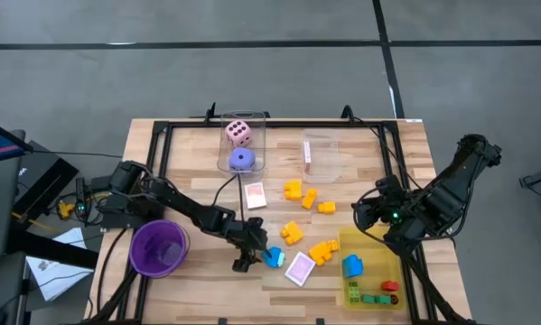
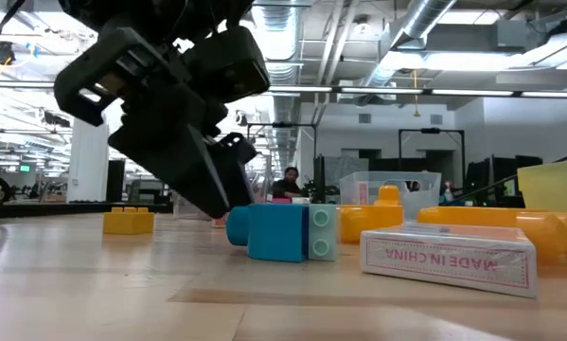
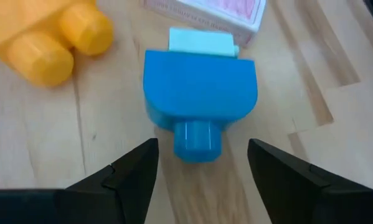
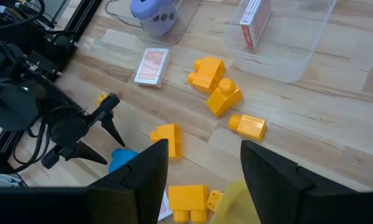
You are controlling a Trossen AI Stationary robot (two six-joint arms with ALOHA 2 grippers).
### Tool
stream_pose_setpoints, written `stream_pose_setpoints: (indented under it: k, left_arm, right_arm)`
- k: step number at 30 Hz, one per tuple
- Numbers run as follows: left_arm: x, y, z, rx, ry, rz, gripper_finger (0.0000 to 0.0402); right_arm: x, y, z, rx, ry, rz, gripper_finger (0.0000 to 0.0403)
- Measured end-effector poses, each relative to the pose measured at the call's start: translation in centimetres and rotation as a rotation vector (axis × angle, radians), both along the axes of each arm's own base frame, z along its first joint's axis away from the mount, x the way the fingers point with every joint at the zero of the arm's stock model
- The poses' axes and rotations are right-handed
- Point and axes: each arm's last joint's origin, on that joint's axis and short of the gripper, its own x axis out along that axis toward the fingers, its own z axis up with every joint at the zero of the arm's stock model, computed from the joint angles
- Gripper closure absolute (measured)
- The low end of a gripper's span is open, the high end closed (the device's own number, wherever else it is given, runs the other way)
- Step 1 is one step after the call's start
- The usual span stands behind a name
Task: Pick & Place Toys
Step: Put the blue game piece into the bin
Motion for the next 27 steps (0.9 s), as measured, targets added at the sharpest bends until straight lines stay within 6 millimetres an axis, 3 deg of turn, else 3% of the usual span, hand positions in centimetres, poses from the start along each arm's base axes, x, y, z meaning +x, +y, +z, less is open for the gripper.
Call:
stream_pose_setpoints:
  k: [9,27]
  left_arm:
    - [0.26,-0.03,-0.42,-0.009,-0.011,0.010,0.0162]
    - [0.43,0.69,-0.84,-0.001,0.005,0.024,0.0229]
  right_arm:
    - [-0.01,0.03,-0.01,-0.001,0.001,0.003,0.0210]
    - [0.02,-0.01,-0.01,-0.011,0.007,0.012,0.0210]
